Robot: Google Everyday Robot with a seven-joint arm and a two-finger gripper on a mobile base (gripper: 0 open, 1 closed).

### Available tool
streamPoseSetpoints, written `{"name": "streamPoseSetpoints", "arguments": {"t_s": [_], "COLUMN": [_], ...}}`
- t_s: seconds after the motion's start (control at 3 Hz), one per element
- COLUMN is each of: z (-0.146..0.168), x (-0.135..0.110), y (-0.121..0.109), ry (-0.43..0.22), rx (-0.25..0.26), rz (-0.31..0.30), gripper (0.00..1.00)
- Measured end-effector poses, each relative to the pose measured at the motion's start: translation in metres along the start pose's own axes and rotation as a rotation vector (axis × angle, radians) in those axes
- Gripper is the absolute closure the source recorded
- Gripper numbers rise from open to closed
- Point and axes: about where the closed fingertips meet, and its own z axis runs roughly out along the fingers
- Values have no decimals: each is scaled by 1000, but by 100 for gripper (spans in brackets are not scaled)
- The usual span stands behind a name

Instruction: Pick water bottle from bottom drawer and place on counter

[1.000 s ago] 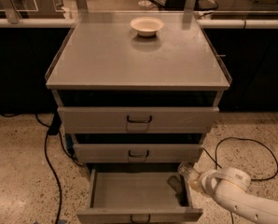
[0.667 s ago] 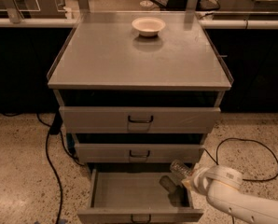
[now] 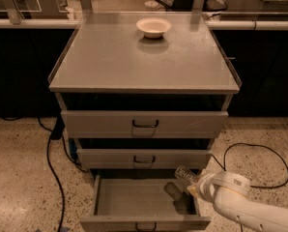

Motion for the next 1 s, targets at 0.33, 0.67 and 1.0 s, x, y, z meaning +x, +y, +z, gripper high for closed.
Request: {"name": "streamPoseSetpoints", "arguments": {"t_s": [0.33, 0.67, 1.0], "z": [0, 0, -11], "x": [0, 0, 2], "y": [0, 0, -7], "ry": [0, 0, -4], "rx": [0, 0, 32], "rz": [0, 0, 11], "gripper": [100, 100, 100]}}
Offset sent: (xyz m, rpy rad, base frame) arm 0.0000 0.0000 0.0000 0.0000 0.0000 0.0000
